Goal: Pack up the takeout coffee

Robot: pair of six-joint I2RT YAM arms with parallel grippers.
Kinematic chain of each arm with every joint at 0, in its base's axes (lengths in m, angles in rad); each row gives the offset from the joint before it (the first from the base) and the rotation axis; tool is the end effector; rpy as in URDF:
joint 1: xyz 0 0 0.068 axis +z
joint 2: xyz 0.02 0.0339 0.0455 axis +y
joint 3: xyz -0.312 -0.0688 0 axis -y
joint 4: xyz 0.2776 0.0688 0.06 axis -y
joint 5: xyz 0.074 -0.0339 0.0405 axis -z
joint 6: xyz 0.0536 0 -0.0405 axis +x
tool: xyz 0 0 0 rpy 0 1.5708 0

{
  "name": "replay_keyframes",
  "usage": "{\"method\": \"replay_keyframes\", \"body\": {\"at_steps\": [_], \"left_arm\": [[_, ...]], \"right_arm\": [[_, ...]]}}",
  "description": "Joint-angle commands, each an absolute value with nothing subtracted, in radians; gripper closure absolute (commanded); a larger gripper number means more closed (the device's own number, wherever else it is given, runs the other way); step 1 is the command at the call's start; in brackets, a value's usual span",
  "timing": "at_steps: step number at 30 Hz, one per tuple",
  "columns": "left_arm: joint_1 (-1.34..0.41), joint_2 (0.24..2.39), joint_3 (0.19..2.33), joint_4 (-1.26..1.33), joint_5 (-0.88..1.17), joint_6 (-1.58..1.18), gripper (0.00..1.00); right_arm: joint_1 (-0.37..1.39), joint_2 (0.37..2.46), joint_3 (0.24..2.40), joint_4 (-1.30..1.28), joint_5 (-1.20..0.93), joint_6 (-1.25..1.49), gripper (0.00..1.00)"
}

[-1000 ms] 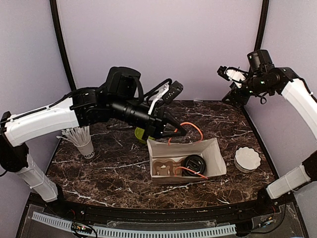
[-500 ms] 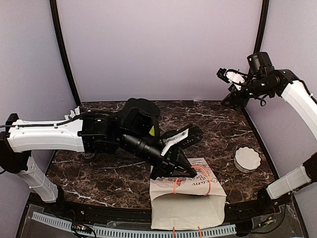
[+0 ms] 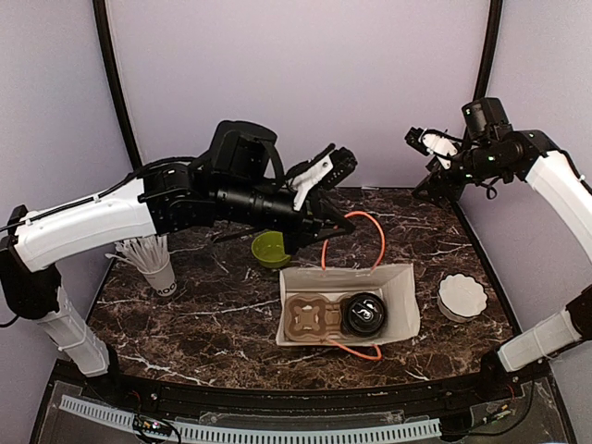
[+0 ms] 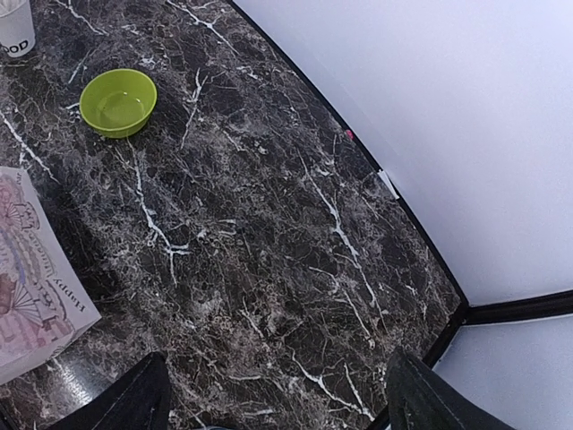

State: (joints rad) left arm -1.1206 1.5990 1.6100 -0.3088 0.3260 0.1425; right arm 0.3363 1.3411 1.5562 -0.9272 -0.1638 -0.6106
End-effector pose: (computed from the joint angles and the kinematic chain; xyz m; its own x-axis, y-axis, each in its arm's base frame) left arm 0.1695 -0.3901 0.4518 0.0137 0.2809 -0.9596 0.9943 0.0977 0.0428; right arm 0.2835 0.1084 0.4523 -0.2519 -0.6873 -0.6813 -0.7159 0.6060 -0.3467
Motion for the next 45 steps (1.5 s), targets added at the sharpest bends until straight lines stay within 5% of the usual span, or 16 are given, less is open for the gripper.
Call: {"method": "replay_keyframes", "body": {"at_steps": [1, 9, 15, 17, 24, 32, 36, 45], "left_arm": [[-1.041, 1.685, 1.694, -0.354, 0.238, 0.192, 0.98], [-0.987, 1.812, 1.865, -0.418, 0.124, 0.22, 0.93], [-0.984, 1.805, 1.931, -0.459, 0.022, 0.213, 0.45], [-0.984, 1.791, 1.977, -0.526, -0.051, 0.219, 0.39], [-0.983, 1.585, 1.934, -0.652, -0.284, 0.223, 0.29], [-0.96, 1.378, 1.748, -0.812, -0.54, -0.028, 0.27], [-0.904, 1.289, 1.645, -0.885, -0.59, -0.158, 0.41], [-0.533, 1.167, 1.436, -0.902, -0.479, -0.277, 0.49]], "right_arm": [[0.328, 1.359, 1.53, -0.871, -0.164, -0.565, 0.15], [0.328, 1.377, 1.503, -0.78, -0.185, -0.502, 0.13], [0.327, 1.352, 1.453, -0.707, -0.166, -0.464, 0.1], [0.323, 1.335, 1.437, -0.658, -0.147, -0.421, 0.02], [0.313, 1.345, 1.377, -0.553, -0.12, -0.317, 0.02], [0.296, 1.343, 1.229, -0.468, -0.19, -0.302, 0.01], [0.268, 1.316, 1.179, -0.423, -0.287, -0.291, 0.02], [0.236, 1.268, 1.094, -0.337, -0.453, -0.256, 0.07]]}}
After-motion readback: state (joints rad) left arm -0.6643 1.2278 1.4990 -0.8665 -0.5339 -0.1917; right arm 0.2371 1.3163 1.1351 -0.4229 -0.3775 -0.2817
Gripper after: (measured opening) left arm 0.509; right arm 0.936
